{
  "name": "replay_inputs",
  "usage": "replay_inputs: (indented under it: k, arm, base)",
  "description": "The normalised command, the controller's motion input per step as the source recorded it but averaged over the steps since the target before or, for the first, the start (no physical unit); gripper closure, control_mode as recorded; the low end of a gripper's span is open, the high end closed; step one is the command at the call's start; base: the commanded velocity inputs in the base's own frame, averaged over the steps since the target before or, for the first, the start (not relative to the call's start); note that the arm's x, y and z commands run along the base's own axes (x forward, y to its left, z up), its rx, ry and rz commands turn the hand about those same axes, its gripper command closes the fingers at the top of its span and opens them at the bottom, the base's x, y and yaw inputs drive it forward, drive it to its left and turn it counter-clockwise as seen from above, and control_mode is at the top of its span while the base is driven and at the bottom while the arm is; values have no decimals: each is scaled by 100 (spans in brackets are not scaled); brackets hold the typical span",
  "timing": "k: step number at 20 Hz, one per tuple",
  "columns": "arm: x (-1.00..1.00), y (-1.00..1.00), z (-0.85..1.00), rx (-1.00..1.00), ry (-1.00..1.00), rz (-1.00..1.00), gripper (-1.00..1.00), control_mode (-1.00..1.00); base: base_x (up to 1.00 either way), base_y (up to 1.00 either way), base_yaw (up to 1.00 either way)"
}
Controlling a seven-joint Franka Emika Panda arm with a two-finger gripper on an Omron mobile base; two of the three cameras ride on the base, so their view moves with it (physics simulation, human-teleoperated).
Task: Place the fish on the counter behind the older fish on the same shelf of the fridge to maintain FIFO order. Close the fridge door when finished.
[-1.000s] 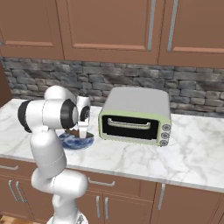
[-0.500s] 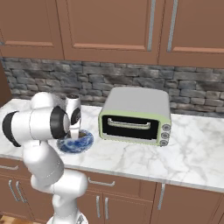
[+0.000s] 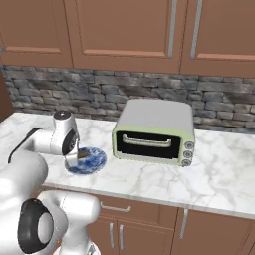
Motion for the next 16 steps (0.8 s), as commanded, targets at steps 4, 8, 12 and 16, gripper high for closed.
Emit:
replay_inputs:
  k: [4, 8, 12, 16]
  arm:
    - [-100, 0, 81, 3, -13, -1, 100, -100]
    - [-98, 0, 92, 2, -11, 0, 100, -100]
    - [-80, 0, 87, 0, -4, 0, 100, -100]
    - [-27, 0, 58, 0, 0, 0, 100, -100]
  base:
    - [0, 0, 0]
    - [0, 0, 0]
    - [0, 0, 0]
    - [0, 0, 0]
